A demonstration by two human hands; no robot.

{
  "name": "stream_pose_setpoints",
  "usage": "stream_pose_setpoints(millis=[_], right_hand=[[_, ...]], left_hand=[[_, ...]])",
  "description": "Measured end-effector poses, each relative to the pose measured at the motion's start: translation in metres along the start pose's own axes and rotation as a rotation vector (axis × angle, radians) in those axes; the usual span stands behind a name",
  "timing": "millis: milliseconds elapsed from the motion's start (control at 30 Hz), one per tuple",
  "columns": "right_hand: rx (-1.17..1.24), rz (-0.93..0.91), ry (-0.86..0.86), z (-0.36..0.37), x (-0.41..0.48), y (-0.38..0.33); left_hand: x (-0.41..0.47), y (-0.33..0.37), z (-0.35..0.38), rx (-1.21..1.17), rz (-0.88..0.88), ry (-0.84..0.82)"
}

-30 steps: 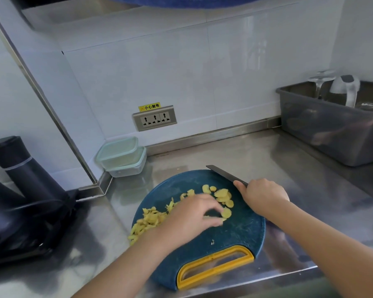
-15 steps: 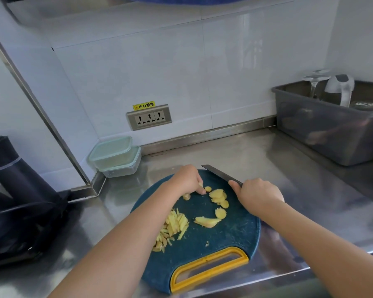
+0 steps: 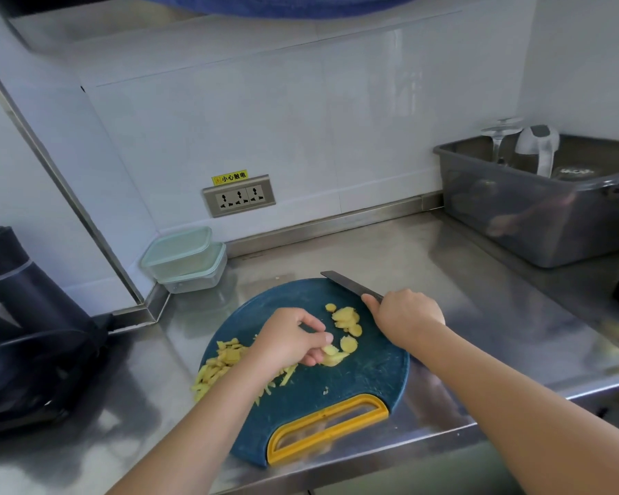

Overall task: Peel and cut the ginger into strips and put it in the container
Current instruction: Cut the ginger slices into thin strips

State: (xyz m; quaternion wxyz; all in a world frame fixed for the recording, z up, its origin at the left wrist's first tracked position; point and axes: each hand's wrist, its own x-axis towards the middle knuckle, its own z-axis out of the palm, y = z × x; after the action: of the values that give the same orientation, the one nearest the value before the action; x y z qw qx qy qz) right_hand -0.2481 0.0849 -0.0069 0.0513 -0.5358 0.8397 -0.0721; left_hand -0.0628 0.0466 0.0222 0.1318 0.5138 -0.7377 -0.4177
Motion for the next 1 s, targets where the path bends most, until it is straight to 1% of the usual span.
stream_pose_setpoints(millis=[100,167,267,333,433,500,633,700,767,833,900,1000], right_hand=[[0.004,0.011,0.004,0.0,0.0,-0.002],[0.009,0.021,0.0,-0.001,0.0,-0.001],[0.016,0.029,-0.001,0.0,0.0,-0.002],[0.023,0.034,0.005,0.0,0.0,-0.002],[0.025,0.033,0.005,-0.001,0.0,-0.002],[0.022,0.035,-0.005,-0.001,0.0,-0.003],[0.056,0.052,-0.068,-0.01,-0.001,-0.004],[0.126,0.063,-0.137,-0.018,-0.001,-0.001],[0.25,0.095,-0.198,-0.024,-0.002,0.002],[0.357,0.112,-0.206,-0.03,-0.004,0.001],[0.465,0.104,-0.229,-0.036,-0.01,-0.001],[0.606,0.062,-0.321,-0.048,-0.029,0.001]], left_hand=[[-0.001,-0.004,0.005,0.013,0.013,0.045],[-0.002,-0.006,0.008,0.107,0.05,0.089],[-0.004,-0.009,0.014,0.289,0.137,0.121],[-0.006,-0.01,0.017,0.329,0.201,0.132],[-0.009,-0.016,0.02,0.341,0.289,0.19],[-0.011,-0.02,0.022,0.394,0.366,0.224],[-0.016,-0.027,0.025,0.483,0.479,0.236],[-0.018,-0.03,0.025,0.495,0.501,0.198],[-0.018,-0.033,0.024,0.506,0.505,0.175],[-0.018,-0.033,0.023,0.526,0.52,0.159],[-0.019,-0.033,0.022,0.57,0.537,0.13],[-0.019,-0.029,0.017,0.639,0.556,0.074]])
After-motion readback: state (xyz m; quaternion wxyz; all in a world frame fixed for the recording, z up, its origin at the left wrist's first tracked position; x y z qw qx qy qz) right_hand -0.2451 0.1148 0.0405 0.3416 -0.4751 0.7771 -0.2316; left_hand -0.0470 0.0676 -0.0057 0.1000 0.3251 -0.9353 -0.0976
